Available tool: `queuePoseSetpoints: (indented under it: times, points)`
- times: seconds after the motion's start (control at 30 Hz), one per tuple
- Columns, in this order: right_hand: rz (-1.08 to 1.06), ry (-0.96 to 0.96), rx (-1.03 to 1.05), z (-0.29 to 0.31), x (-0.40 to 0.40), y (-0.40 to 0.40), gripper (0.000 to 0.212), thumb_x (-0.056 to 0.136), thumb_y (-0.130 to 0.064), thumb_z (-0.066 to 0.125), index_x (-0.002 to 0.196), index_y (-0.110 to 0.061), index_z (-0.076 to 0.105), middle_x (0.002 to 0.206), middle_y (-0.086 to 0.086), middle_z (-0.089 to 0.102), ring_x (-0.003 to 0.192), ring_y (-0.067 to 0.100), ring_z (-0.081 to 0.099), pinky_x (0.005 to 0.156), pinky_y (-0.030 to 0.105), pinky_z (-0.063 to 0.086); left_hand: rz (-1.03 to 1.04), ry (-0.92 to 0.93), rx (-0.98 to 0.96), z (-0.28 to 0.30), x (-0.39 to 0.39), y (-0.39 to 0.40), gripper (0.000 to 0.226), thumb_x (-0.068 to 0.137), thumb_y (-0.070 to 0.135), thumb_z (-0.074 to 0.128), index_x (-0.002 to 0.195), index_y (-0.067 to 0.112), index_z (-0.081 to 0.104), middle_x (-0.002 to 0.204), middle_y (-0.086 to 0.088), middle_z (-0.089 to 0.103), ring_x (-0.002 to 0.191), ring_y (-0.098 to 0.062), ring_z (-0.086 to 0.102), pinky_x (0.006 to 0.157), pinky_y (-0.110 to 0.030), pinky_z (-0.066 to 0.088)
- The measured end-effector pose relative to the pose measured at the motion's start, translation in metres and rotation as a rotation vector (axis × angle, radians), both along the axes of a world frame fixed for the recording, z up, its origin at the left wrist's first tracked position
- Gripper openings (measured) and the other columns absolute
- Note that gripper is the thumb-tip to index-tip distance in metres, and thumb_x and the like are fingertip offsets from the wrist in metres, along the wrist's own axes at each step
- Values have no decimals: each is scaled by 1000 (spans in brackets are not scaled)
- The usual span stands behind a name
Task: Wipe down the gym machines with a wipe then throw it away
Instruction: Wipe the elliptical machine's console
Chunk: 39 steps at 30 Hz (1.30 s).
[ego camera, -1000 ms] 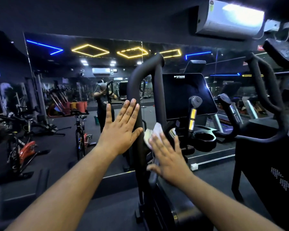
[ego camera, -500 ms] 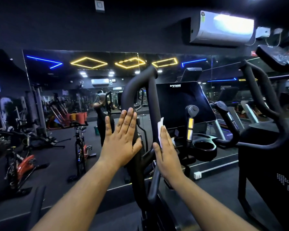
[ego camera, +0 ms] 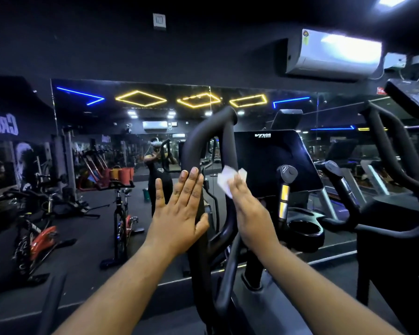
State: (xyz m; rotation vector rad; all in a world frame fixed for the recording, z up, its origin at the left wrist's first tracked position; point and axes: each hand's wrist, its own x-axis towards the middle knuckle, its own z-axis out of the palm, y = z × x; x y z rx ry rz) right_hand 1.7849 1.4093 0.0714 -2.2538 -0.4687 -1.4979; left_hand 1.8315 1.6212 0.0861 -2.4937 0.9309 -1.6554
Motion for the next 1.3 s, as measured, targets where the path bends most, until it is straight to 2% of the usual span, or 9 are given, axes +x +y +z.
queuePoseSetpoints:
  times: [0.1,0.2,0.37,0.57,0.8,0.9,1.03,1.2,1.3]
  points:
    - [-50,-13,-238,-7,-3,-18,66,94,11,54,155,-7,36,164,10,29,153,26,25,121,46,31,-22,-3,-11,-1,1,-3,86,92,50,41,164,12,12,173,-5,2,159,-23,6,121,-66,-1]
    - [-161,4,-327,46,6,-23,60,95,-3,48,154,-6,35,163,12,29,151,33,27,118,57,31,-22,18,-6,-2,1,-3,86,93,51,38,164,12,11,173,-5,0,159,-23,4,121,-68,1]
    - [-280,42,-493,108,22,-6,61,94,-3,52,154,-8,38,164,11,28,154,34,16,119,55,28,1,35,1,-1,-2,1,85,94,54,37,164,13,12,173,-3,1,159,-22,6,120,-71,3]
    - [-172,26,-921,59,-5,-32,56,94,-11,41,149,-11,48,156,7,45,151,25,29,123,51,20,-10,33,14,1,-2,5,85,95,56,38,164,13,13,172,-6,5,158,-22,10,118,-72,11]
    - [-2,-208,-215,143,-25,-29,50,95,5,44,144,1,51,154,15,45,148,28,36,123,36,28,-5,97,7,0,-4,4,89,94,58,43,164,14,9,173,-4,4,159,-19,7,115,-73,13]
    - [-7,-103,-37,176,-5,-1,47,104,-2,45,150,-5,44,158,10,39,152,27,26,126,35,19,28,119,22,3,-9,7,90,95,62,41,164,12,10,172,-5,5,158,-19,9,115,-74,13]
    - [-108,30,-63,163,25,45,48,108,-13,37,156,-11,35,164,10,28,156,23,12,126,52,10,83,144,-17,2,-14,24,98,96,76,28,163,8,10,172,-9,5,158,-22,7,116,-71,6]
    - [33,57,-293,105,17,68,59,101,1,45,157,-10,30,167,7,17,155,16,0,126,42,20,123,200,-27,-3,-15,56,118,83,91,23,162,9,-8,172,-8,-9,158,-22,-5,118,-68,-5]
    - [61,20,-499,60,13,66,59,93,0,49,152,-3,41,162,16,31,153,26,9,124,42,17,95,250,-4,-6,-16,70,123,77,96,15,161,11,-16,171,-6,-17,158,-20,-12,119,-65,-9]
